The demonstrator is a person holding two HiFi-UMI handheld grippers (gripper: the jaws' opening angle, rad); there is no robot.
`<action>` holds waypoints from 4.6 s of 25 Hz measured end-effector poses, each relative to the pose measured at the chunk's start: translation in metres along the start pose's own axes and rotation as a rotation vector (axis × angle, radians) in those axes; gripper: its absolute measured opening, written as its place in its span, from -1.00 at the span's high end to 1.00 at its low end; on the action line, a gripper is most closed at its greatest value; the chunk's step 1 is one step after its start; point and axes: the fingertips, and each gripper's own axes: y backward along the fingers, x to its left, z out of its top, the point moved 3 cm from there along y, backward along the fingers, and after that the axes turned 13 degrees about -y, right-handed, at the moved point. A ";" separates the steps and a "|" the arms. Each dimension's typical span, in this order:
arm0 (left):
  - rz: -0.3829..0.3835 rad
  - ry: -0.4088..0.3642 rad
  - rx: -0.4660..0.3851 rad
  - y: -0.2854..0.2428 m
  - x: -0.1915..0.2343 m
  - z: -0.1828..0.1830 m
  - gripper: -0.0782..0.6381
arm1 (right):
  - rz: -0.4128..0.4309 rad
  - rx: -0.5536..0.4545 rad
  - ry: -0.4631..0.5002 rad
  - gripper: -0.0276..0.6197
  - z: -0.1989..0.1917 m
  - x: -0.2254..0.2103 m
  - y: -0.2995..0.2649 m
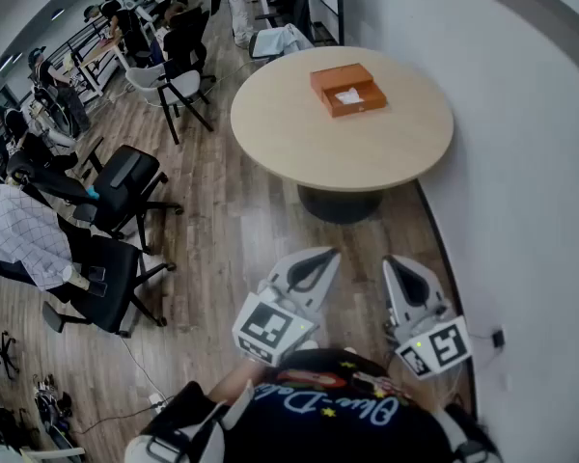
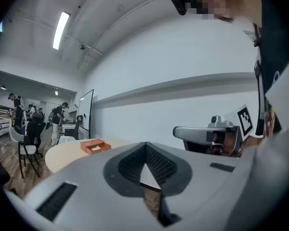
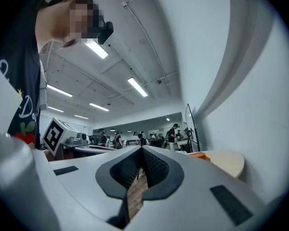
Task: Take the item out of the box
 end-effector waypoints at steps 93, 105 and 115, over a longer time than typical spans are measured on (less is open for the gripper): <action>0.049 0.064 0.024 -0.115 0.198 -0.075 0.82 | -0.014 0.146 0.054 0.93 -0.022 -0.122 -0.215; 0.150 0.057 0.083 -0.180 0.226 -0.064 0.82 | 0.093 0.174 0.034 0.93 -0.004 -0.196 -0.256; 0.178 0.005 0.122 -0.245 0.237 -0.052 0.82 | 0.151 0.157 0.022 0.92 0.015 -0.263 -0.277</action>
